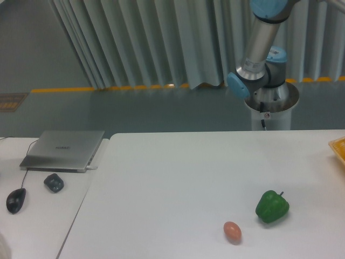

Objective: Place the red pepper on the table

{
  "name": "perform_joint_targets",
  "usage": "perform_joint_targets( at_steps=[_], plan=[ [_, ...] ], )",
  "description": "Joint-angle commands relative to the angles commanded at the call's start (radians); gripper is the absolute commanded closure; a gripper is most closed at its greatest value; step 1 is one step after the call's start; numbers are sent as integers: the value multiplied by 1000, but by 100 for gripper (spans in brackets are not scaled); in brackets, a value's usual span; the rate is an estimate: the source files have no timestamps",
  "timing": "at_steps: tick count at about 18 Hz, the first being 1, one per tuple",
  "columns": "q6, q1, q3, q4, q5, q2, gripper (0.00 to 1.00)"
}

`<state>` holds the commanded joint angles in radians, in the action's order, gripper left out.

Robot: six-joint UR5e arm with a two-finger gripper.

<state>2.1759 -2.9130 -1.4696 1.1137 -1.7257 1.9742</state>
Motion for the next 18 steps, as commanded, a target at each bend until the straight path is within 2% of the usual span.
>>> perform_joint_targets(
  at_steps=[3, 5, 8, 10, 12, 14, 15, 18],
  plan=[
    [-71, 2, 0, 0, -5, -2, 0],
    [-238, 9, -6, 2, -8, -5, 0],
    [-384, 23, -14, 2, -2, -5, 0],
    [-590, 37, -15, 0, 24, -6, 0],
    [-674, 34, -18, 0, 92, -5, 0],
    [-801, 29, -31, -3, 109, -2, 0],
    [-870, 25, -31, -23, 109, 3, 0],
    [-910, -3, -44, -41, 112, 3, 0]
  ],
)
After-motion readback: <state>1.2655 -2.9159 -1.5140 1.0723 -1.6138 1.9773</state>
